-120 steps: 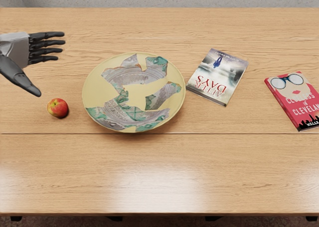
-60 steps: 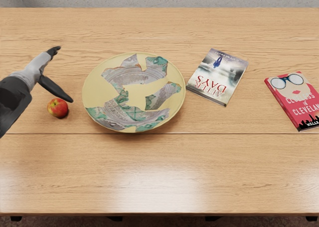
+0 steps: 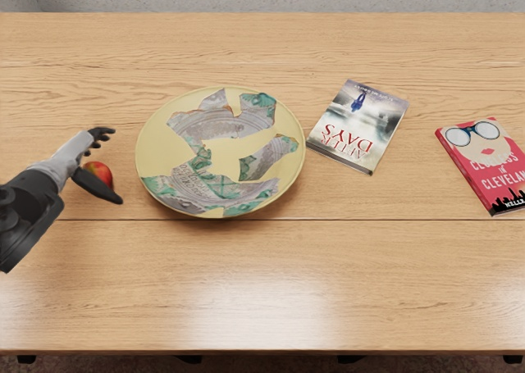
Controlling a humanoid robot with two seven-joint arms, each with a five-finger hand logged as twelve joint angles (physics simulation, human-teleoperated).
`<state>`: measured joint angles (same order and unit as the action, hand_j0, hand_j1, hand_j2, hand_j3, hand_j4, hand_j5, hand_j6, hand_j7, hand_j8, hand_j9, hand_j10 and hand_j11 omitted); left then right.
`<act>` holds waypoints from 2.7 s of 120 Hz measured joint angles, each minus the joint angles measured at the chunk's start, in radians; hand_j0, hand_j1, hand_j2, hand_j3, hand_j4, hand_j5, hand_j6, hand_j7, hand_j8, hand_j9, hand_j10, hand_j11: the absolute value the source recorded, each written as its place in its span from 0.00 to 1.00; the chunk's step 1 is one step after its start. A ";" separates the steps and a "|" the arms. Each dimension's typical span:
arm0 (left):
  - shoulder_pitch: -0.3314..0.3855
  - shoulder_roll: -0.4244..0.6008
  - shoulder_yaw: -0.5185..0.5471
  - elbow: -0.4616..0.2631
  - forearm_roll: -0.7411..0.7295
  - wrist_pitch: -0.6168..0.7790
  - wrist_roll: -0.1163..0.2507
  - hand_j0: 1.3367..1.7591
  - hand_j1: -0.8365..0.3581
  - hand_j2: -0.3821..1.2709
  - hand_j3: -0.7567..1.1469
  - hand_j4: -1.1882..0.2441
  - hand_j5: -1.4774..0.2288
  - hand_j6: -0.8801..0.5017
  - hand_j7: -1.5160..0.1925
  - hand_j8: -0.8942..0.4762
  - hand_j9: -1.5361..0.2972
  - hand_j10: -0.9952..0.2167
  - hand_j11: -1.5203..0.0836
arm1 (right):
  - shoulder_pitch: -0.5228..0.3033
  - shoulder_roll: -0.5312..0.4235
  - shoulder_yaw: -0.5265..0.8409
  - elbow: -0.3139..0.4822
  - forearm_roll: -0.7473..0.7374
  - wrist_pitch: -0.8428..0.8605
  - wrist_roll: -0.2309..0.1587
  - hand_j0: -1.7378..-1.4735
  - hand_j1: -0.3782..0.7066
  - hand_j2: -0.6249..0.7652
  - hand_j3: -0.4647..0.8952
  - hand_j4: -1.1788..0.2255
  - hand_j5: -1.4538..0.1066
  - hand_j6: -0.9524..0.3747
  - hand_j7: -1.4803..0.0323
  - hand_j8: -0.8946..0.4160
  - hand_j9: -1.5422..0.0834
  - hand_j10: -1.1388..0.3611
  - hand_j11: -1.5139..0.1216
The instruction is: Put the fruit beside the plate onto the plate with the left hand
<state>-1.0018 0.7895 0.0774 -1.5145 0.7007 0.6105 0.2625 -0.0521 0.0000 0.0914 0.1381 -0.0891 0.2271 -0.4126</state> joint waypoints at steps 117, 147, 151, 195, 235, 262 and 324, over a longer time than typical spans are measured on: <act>0.032 0.066 0.003 -0.002 -0.003 -0.001 0.020 0.75 0.46 0.36 0.40 0.42 0.39 0.35 0.42 0.34 0.40 0.33 0.45 | 0.000 0.000 0.000 0.000 0.000 0.000 0.000 0.30 0.03 0.45 0.34 0.84 0.93 0.72 0.98 0.68 0.95 0.76 0.93; 0.024 0.124 -0.013 -0.039 -0.001 0.000 0.013 0.75 0.46 0.38 0.40 0.41 0.35 0.37 0.38 0.36 0.36 0.30 0.40 | 0.000 0.000 0.000 0.000 0.000 0.000 0.000 0.30 0.03 0.45 0.34 0.84 0.93 0.72 0.98 0.68 0.95 0.76 0.93; 0.022 0.138 -0.021 -0.046 -0.002 0.000 0.011 0.75 0.45 0.38 0.40 0.42 0.35 0.37 0.37 0.36 0.36 0.30 0.40 | 0.000 0.000 0.000 0.000 0.000 0.000 0.000 0.30 0.03 0.45 0.34 0.84 0.93 0.72 0.98 0.68 0.95 0.76 0.93; -0.116 0.142 -0.071 -0.073 -0.003 -0.001 -0.009 0.75 0.47 0.38 0.40 0.44 0.31 0.38 0.35 0.37 0.34 0.30 0.38 | 0.000 0.000 0.000 0.000 0.000 0.000 0.000 0.30 0.03 0.45 0.34 0.84 0.93 0.72 0.98 0.68 0.95 0.76 0.93; -0.183 -0.037 -0.076 -0.074 -0.004 -0.002 -0.014 0.75 0.49 0.37 0.40 0.43 0.31 0.37 0.34 0.35 0.34 0.29 0.38 | 0.000 0.000 0.000 0.000 0.000 0.000 0.000 0.30 0.03 0.45 0.34 0.84 0.93 0.72 0.98 0.68 0.95 0.76 0.93; -0.178 -0.128 -0.091 -0.067 -0.005 -0.001 -0.015 0.75 0.49 0.37 0.40 0.42 0.31 0.36 0.36 0.34 0.35 0.28 0.38 | 0.000 0.000 0.000 0.000 0.000 0.000 0.000 0.30 0.03 0.45 0.34 0.84 0.93 0.72 0.98 0.68 0.95 0.76 0.93; -0.101 -0.232 -0.085 0.017 0.000 -0.001 -0.015 0.75 0.49 0.39 0.40 0.40 0.33 0.34 0.37 0.33 0.36 0.28 0.40 | 0.000 0.000 0.000 0.000 0.000 0.000 0.000 0.30 0.03 0.45 0.34 0.84 0.93 0.72 0.98 0.68 0.95 0.76 0.93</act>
<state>-1.1030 0.5573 -0.0080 -1.4975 0.7003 0.6099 0.2476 -0.0521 0.0000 0.0913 0.1380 -0.0891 0.2271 -0.4128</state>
